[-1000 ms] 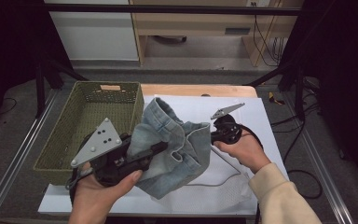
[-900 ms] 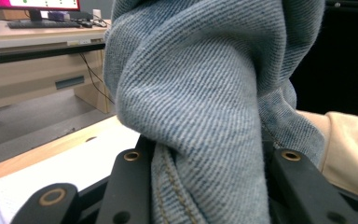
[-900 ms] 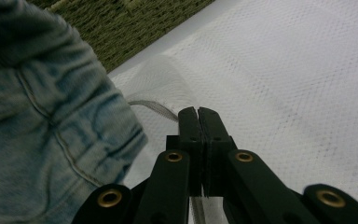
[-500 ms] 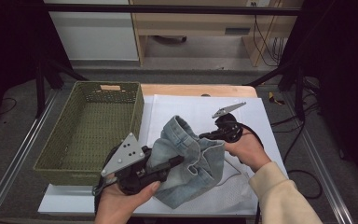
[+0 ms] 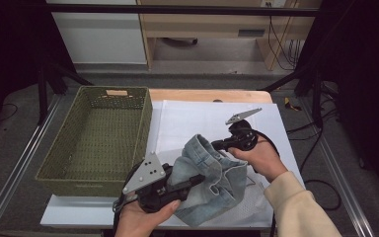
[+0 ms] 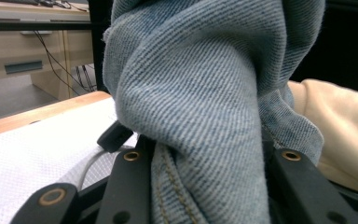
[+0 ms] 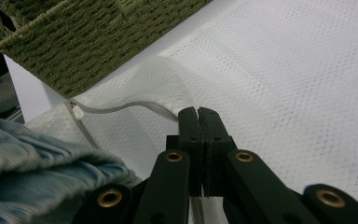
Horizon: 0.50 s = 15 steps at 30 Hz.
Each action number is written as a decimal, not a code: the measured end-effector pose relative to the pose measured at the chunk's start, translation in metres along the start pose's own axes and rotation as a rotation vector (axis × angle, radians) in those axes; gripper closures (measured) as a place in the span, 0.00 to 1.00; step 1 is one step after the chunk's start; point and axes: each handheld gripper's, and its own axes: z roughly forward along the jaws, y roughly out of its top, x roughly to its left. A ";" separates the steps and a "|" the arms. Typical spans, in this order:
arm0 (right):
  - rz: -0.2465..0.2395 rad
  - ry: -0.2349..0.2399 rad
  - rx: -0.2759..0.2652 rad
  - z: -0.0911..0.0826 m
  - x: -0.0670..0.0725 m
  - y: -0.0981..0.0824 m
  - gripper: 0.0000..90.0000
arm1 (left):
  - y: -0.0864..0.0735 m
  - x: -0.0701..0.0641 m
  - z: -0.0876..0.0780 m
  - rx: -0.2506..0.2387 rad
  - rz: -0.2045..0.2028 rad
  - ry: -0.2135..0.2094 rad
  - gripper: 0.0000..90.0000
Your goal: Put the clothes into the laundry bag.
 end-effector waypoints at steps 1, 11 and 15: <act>0.004 0.002 -0.006 0.000 0.000 0.000 0.99 | -0.002 0.001 0.002 0.004 -0.004 -0.001 0.69; 0.008 0.003 -0.021 -0.004 0.000 -0.002 0.99 | -0.030 0.011 0.024 0.049 0.002 0.029 0.69; 0.002 0.004 -0.029 -0.006 0.001 -0.002 0.99 | -0.032 0.013 0.028 0.052 -0.004 0.040 0.69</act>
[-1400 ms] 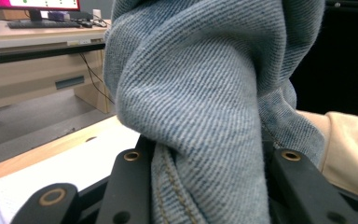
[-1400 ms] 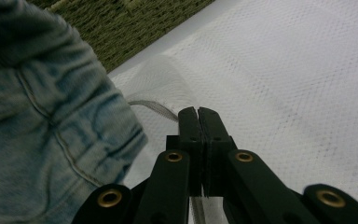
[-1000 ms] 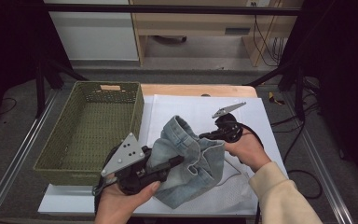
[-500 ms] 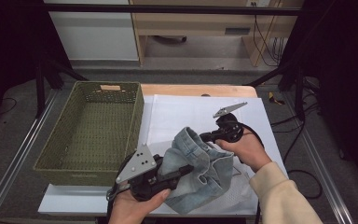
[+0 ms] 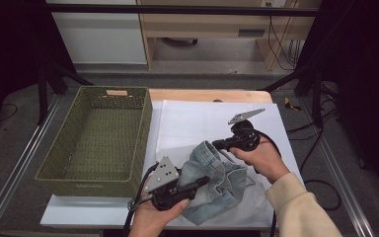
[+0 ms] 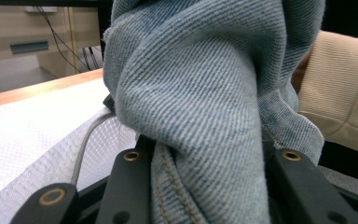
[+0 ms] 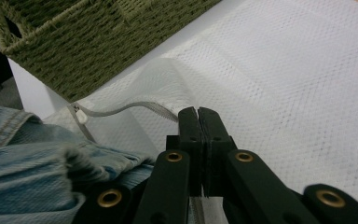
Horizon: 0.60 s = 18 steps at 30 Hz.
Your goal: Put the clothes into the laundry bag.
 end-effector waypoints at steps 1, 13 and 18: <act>-0.001 0.000 -0.002 -0.001 0.000 0.000 0.99 | 0.000 0.000 0.000 -0.001 0.000 0.004 0.69; -0.007 -0.007 -0.016 -0.009 0.004 0.002 0.99 | 0.003 -0.001 0.005 0.000 0.044 0.056 0.69; -0.001 -0.014 -0.025 -0.011 0.003 0.004 0.99 | -0.006 -0.001 0.012 0.060 0.076 0.080 0.69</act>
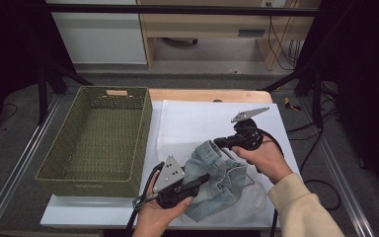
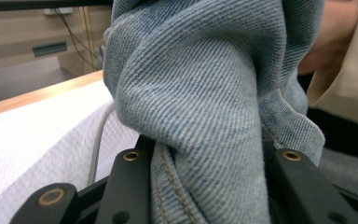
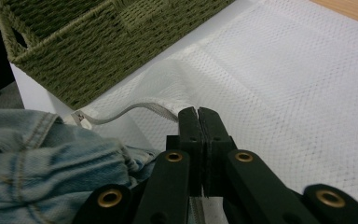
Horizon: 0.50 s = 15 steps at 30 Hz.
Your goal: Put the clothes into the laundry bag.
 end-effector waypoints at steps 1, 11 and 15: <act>0.000 0.001 0.001 0.000 0.000 0.001 0.99 | -0.001 0.000 0.001 0.010 0.003 0.008 0.69; -0.026 -0.001 -0.020 -0.009 0.009 0.010 0.99 | -0.007 0.000 0.013 0.102 0.019 -0.001 0.69; -0.038 0.001 -0.027 -0.011 0.012 0.014 0.99 | -0.008 0.001 0.016 0.116 0.023 0.010 0.69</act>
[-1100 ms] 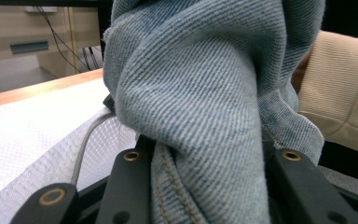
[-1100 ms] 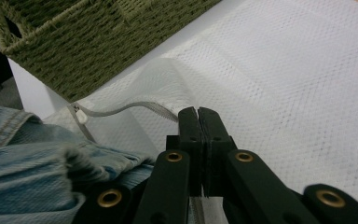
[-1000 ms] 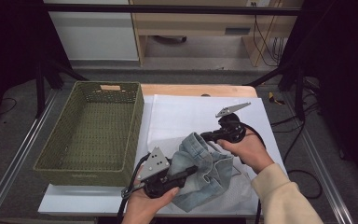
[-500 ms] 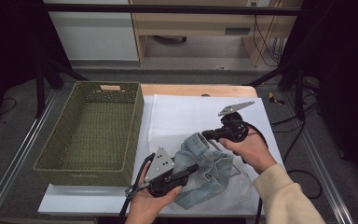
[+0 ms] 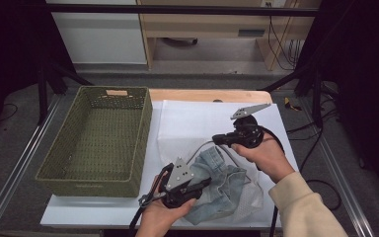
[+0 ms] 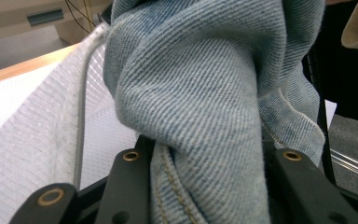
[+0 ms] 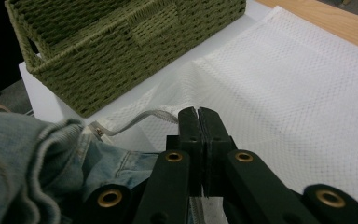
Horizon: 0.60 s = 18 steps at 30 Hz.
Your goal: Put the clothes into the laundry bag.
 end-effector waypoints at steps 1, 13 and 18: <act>0.002 0.000 -0.001 0.000 0.001 0.001 0.99 | 0.000 0.001 0.001 0.004 0.006 0.001 0.69; -0.007 0.003 -0.016 -0.006 0.004 0.004 0.99 | 0.011 0.007 -0.008 -0.064 -0.043 -0.018 0.69; -0.002 0.000 -0.018 -0.007 0.002 0.003 0.99 | 0.013 0.009 -0.005 -0.103 -0.045 0.012 0.69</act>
